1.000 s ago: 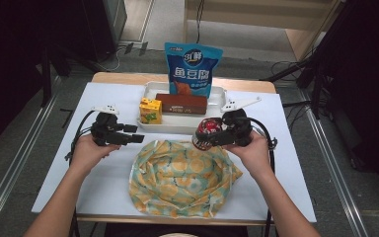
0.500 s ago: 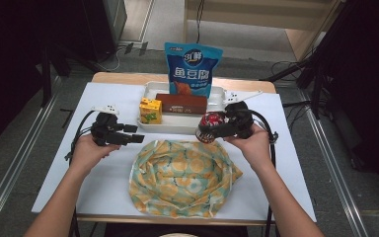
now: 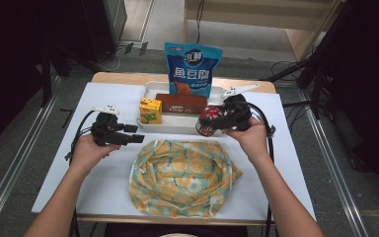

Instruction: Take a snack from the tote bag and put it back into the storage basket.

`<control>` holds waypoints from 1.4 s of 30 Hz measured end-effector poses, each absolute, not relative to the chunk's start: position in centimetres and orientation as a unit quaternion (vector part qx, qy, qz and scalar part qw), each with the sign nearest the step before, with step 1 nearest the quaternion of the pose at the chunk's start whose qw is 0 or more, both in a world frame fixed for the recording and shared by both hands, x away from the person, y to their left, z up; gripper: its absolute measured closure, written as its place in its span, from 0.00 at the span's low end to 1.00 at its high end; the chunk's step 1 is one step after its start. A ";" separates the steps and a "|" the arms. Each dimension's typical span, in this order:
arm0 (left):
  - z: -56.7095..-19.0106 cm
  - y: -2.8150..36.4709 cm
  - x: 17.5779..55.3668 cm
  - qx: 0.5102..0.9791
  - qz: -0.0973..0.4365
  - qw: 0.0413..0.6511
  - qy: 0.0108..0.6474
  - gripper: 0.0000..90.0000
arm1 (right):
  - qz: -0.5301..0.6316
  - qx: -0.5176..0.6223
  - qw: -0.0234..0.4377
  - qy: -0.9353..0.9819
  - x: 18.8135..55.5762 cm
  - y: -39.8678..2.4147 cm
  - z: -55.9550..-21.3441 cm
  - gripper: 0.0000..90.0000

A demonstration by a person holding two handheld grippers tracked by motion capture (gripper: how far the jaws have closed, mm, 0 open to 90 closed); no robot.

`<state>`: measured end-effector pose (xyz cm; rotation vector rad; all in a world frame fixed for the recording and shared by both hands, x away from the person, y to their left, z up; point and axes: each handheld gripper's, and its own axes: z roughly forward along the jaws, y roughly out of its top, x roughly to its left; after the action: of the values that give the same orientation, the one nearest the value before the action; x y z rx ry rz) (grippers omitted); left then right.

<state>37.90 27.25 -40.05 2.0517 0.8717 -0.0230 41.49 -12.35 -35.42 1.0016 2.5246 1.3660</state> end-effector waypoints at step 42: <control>-40.1 27.2 37.9 0.826 -0.010 0.441 0.350 0.41 | 0.421 0.374 0.070 0.824 47.2 -13.0 -37.6 0.29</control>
<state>37.88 27.18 -40.09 2.0518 0.8701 -0.0260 47.23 -12.96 -37.59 1.1247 2.4783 1.2654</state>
